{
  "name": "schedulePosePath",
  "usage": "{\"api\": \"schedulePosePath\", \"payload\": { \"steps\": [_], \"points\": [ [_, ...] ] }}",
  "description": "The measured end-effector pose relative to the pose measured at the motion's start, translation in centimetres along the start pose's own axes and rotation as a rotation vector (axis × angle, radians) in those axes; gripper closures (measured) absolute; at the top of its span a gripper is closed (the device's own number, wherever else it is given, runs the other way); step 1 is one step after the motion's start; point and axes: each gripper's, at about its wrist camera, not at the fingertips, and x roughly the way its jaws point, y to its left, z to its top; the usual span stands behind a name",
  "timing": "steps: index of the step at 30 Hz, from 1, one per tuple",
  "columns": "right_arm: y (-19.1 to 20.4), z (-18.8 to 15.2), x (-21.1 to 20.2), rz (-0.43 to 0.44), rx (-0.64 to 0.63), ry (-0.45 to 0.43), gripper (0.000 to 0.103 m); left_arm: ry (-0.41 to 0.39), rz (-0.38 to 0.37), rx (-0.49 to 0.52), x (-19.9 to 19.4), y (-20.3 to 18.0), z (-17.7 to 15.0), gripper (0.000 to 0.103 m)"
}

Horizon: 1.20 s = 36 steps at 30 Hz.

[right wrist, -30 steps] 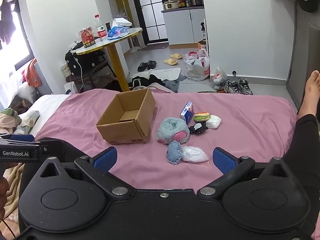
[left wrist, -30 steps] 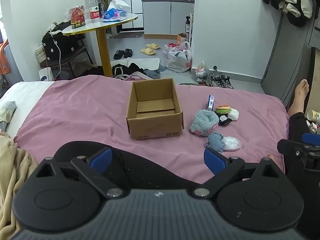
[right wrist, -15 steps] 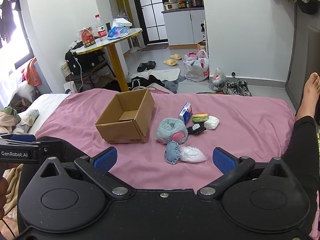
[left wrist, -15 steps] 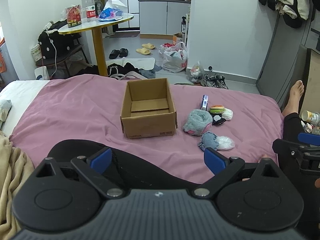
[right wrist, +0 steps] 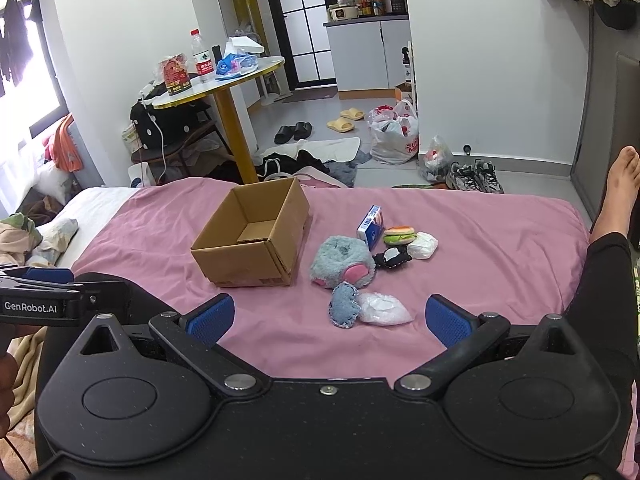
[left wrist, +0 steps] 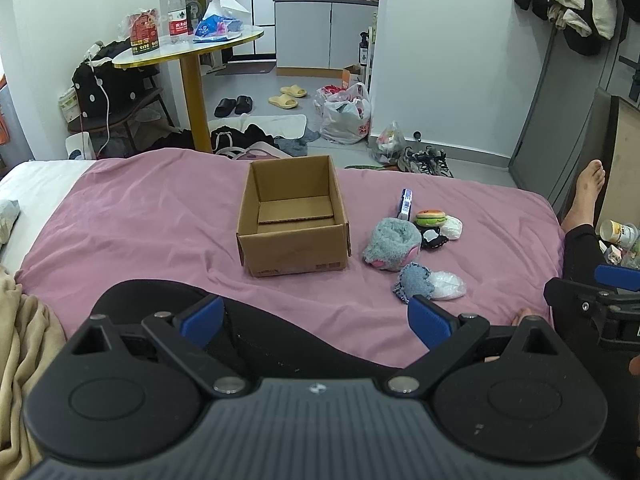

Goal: Organize soft objects

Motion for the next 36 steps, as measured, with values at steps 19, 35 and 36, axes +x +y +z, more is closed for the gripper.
{"api": "schedulePosePath", "payload": {
  "steps": [19, 35, 36],
  "points": [
    [-0.01, 0.01, -0.03, 0.000, -0.003, -0.002, 0.000, -0.004, 0.000, 0.004, -0.21, -0.02, 0.14, 0.005],
    [-0.10, 0.05, 0.04, -0.003, -0.003, 0.002, 0.000, -0.011, -0.012, 0.001, -0.24, -0.36, 0.17, 0.005],
    [-0.13, 0.12, 0.08, -0.003, -0.004, 0.004, 0.000, -0.010, -0.015, 0.001, -0.17, -0.44, 0.20, 0.005]
  ]
}}
